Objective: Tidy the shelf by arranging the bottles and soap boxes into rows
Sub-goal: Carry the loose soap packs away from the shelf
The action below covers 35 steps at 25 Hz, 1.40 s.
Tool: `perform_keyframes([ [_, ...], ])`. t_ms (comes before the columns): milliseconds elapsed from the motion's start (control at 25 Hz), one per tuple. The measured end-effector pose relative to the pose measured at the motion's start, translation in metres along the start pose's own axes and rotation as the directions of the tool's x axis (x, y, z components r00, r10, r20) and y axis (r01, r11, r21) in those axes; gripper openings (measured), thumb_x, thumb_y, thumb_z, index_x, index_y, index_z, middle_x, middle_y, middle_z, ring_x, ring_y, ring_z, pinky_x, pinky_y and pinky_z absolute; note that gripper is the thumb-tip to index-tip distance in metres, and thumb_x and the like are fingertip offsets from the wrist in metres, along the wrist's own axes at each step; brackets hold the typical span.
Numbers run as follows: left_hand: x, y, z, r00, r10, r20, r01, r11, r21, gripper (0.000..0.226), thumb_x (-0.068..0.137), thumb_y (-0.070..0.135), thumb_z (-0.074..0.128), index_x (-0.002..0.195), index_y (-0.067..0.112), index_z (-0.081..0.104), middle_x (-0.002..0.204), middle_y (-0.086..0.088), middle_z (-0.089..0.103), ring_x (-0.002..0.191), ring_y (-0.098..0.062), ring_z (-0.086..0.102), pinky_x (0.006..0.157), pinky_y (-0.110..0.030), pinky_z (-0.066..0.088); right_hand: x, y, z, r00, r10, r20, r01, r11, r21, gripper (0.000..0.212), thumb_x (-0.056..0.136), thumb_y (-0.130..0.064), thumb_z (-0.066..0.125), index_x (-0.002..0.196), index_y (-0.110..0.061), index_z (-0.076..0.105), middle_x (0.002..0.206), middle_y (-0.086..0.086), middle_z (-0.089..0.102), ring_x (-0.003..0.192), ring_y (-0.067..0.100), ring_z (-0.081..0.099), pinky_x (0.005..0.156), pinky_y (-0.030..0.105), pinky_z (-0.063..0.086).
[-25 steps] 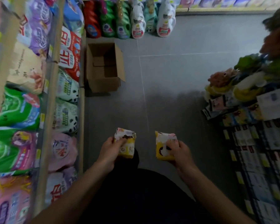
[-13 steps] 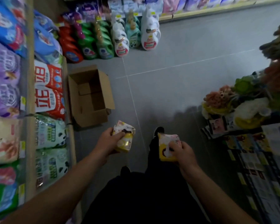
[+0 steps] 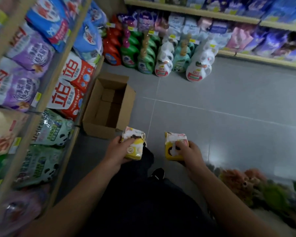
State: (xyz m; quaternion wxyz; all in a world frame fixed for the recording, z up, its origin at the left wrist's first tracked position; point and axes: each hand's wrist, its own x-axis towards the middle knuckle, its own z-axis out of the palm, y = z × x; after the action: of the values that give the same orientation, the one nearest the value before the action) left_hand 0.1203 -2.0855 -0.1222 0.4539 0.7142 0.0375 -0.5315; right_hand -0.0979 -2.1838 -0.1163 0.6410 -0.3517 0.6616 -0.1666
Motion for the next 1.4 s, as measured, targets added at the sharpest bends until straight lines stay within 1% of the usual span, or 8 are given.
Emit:
perform_keyframes([
  [120, 0.031, 0.030, 0.026, 0.998, -0.029, -0.053, 0.019, 0.984, -0.176, 0.015, 0.085, 0.021, 0.071, 0.099, 0.022, 0.066, 0.082, -0.003, 0.076, 0.069, -0.020, 0.074, 0.051, -0.034, 0.056, 0.046, -0.058, 0.012, 0.999, -0.022, 0.047, 0.024, 0.999, -0.046, 0.012, 0.087, -0.016, 0.063, 0.099, -0.013, 0.065, 0.099, 0.016, 0.069, 0.092, 0.031, 0.068, 0.084, 0.052, 0.058],
  [320, 0.091, 0.107, 0.062, 0.993, -0.086, -0.081, 0.064, 0.966, -0.249, 0.027, 0.084, 0.024, 0.073, 0.109, 0.018, 0.064, 0.100, -0.010, 0.072, 0.088, -0.029, 0.070, 0.068, -0.043, 0.059, 0.114, -0.146, 0.032, 0.992, -0.047, 0.114, 0.066, 0.984, -0.163, 0.016, 0.087, -0.017, 0.062, 0.101, -0.009, 0.065, 0.099, 0.019, 0.069, 0.090, 0.034, 0.068, 0.081, 0.052, 0.058],
  [480, 0.129, 0.179, 0.079, 0.996, 0.004, -0.088, -0.019, 0.985, -0.173, 0.020, 0.085, 0.024, 0.072, 0.103, 0.023, 0.062, 0.104, -0.006, 0.067, 0.089, -0.025, 0.068, 0.064, -0.038, 0.060, 0.172, -0.215, 0.054, 0.983, -0.080, 0.166, 0.123, 0.956, -0.266, 0.018, 0.087, -0.018, 0.062, 0.099, -0.006, 0.065, 0.089, 0.013, 0.069, 0.076, 0.024, 0.066, 0.067, 0.039, 0.056],
  [600, 0.154, 0.213, 0.087, 0.988, 0.000, -0.151, -0.042, 0.962, -0.270, 0.017, 0.087, 0.022, 0.069, 0.103, 0.023, 0.061, 0.100, -0.003, 0.065, 0.084, -0.021, 0.065, 0.051, -0.029, 0.055, 0.211, -0.257, 0.078, 0.972, -0.057, 0.228, 0.128, 0.941, -0.312, 0.015, 0.088, -0.020, 0.063, 0.097, -0.008, 0.066, 0.091, 0.015, 0.070, 0.078, 0.025, 0.067, 0.072, 0.042, 0.056],
  [800, 0.203, 0.243, 0.097, 0.919, -0.158, -0.360, -0.067, 0.841, -0.538, 0.016, 0.089, 0.020, 0.067, 0.104, 0.018, 0.061, 0.096, -0.005, 0.065, 0.080, -0.021, 0.064, 0.044, -0.026, 0.052, 0.300, -0.332, 0.150, 0.916, 0.015, 0.401, 0.222, 0.815, -0.536, 0.021, 0.081, -0.031, 0.066, 0.091, -0.014, 0.070, 0.088, 0.011, 0.073, 0.081, 0.026, 0.069, 0.074, 0.044, 0.057],
  [960, 0.226, 0.251, 0.088, 0.852, -0.285, -0.440, -0.122, 0.709, -0.695, 0.018, 0.087, 0.026, 0.068, 0.103, 0.027, 0.061, 0.103, -0.002, 0.067, 0.091, -0.023, 0.067, 0.061, -0.037, 0.059, 0.343, -0.378, 0.222, 0.829, 0.064, 0.556, 0.381, 0.662, -0.645, 0.010, 0.085, -0.027, 0.068, 0.086, -0.017, 0.068, 0.085, 0.006, 0.071, 0.074, 0.018, 0.068, 0.064, 0.034, 0.054],
  [1160, 0.267, 0.232, 0.052, 0.767, -0.408, -0.496, -0.236, 0.540, -0.808, 0.013, 0.087, 0.025, 0.069, 0.098, 0.028, 0.062, 0.101, -0.001, 0.069, 0.090, -0.021, 0.069, 0.073, -0.043, 0.060, 0.368, -0.370, 0.333, 0.731, 0.162, 0.663, 0.546, 0.444, -0.711, 0.016, 0.083, -0.027, 0.067, 0.090, -0.013, 0.067, 0.093, 0.013, 0.069, 0.089, 0.031, 0.066, 0.078, 0.049, 0.054],
  [1400, 0.364, 0.161, -0.012, 0.727, -0.473, -0.498, -0.247, 0.496, -0.832, 0.023, 0.086, 0.018, 0.071, 0.107, 0.018, 0.061, 0.115, -0.010, 0.067, 0.100, -0.026, 0.067, 0.088, -0.045, 0.057, 0.415, -0.282, 0.439, 0.647, 0.195, 0.737, 0.696, 0.245, -0.675, 0.008, 0.079, -0.032, 0.069, 0.085, -0.029, 0.064, 0.088, -0.006, 0.067, 0.080, 0.013, 0.066, 0.061, 0.029, 0.050],
])
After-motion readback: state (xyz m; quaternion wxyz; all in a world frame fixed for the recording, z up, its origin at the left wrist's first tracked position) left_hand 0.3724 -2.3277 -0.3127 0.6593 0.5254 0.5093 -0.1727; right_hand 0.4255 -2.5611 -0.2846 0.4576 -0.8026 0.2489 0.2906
